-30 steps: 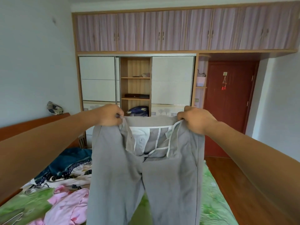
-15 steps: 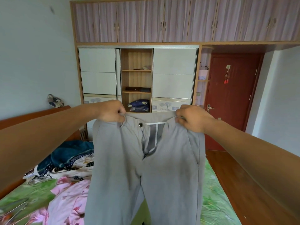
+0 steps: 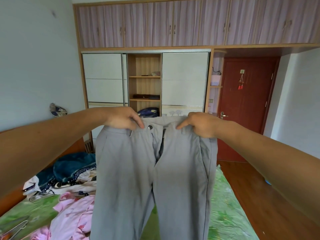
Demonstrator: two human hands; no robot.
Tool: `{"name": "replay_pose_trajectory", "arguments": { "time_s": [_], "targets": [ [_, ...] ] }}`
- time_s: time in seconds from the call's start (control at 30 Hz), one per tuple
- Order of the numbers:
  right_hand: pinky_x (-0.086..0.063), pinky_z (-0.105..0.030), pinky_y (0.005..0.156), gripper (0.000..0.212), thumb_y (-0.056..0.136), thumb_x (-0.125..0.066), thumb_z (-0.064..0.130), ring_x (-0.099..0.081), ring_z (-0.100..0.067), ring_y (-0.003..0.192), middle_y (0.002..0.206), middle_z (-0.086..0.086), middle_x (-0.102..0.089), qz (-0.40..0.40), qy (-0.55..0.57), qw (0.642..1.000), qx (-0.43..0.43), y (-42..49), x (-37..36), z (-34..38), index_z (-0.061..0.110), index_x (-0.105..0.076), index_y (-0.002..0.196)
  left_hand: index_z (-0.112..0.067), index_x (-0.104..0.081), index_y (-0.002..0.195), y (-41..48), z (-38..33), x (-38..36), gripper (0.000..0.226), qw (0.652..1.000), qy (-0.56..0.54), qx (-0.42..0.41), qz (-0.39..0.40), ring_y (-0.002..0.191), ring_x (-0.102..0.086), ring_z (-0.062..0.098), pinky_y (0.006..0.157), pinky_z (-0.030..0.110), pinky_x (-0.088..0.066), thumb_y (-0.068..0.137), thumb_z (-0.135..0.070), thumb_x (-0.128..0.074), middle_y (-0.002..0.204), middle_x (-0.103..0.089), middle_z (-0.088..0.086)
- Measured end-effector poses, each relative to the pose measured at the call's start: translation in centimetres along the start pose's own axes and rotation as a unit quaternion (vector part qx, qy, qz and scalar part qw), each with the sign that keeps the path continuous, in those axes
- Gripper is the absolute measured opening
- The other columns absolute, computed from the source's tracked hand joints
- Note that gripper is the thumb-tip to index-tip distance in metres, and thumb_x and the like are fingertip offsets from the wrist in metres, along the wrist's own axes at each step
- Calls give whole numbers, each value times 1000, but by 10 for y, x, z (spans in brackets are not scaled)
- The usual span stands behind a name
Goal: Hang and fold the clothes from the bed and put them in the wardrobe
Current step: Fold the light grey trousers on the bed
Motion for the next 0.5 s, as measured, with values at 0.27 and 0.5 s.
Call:
{"name": "replay_pose_trajectory", "arguments": {
  "time_s": [0.27,0.5],
  "targets": [
    [-46,-25,86,30,90,-56,10,-59,-20,115,117,3,-69,23,76,996,-42,8,-2,21,19,-75,112,-30,-74,113,8,-15,-8,40,1000,13,6,-15,117,-60,21,105,41,-48,95,0,-54,132,-62,-3],
    [-27,-19,107,55,97,-44,0,-37,-17,144,154,4,-44,104,204,971,-72,9,-25,21,27,-57,142,-33,-59,137,14,-25,-31,56,999,-3,31,36,121,-55,17,74,15,-54,93,1,-48,146,-45,-7]
  ]
}}
Point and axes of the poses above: each hand's wrist, its own y-axis towards the middle knuckle, its own x-axis out of the back of the hand, z = x × y, the point moved 5 cm from there along y, towards the middle knuckle
